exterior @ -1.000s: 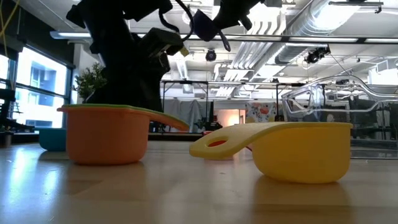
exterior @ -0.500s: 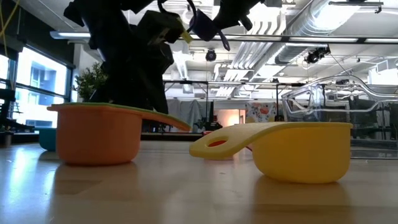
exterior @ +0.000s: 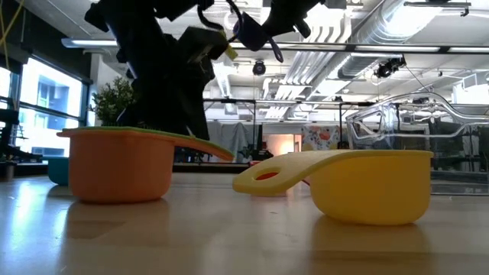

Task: Nest measuring cups in basket
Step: Stack the purple measuring cup on top of the green measuring cup

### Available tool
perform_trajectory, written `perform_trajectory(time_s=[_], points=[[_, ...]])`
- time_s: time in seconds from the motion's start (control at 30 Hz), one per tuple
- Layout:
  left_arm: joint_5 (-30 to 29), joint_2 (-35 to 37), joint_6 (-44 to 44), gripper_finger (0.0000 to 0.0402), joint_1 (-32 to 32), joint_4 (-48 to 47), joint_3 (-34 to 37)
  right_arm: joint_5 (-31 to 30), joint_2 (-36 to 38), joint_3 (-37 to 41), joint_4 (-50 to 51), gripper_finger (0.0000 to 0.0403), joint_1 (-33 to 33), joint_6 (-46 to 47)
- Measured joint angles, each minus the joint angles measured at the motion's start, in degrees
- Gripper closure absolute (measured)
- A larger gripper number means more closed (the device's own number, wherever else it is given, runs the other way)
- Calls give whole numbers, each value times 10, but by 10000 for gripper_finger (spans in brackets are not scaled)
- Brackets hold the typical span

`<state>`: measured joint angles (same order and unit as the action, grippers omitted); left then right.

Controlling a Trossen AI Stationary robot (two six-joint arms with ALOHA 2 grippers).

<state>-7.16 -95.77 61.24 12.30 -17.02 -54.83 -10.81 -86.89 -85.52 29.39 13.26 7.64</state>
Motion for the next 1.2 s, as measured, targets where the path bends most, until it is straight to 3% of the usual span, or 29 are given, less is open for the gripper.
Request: perform_trajectory(time_s=[1.2], points=[[57,-33,-5,287,28,62,1,-3,0,0,0,402,0,0]])
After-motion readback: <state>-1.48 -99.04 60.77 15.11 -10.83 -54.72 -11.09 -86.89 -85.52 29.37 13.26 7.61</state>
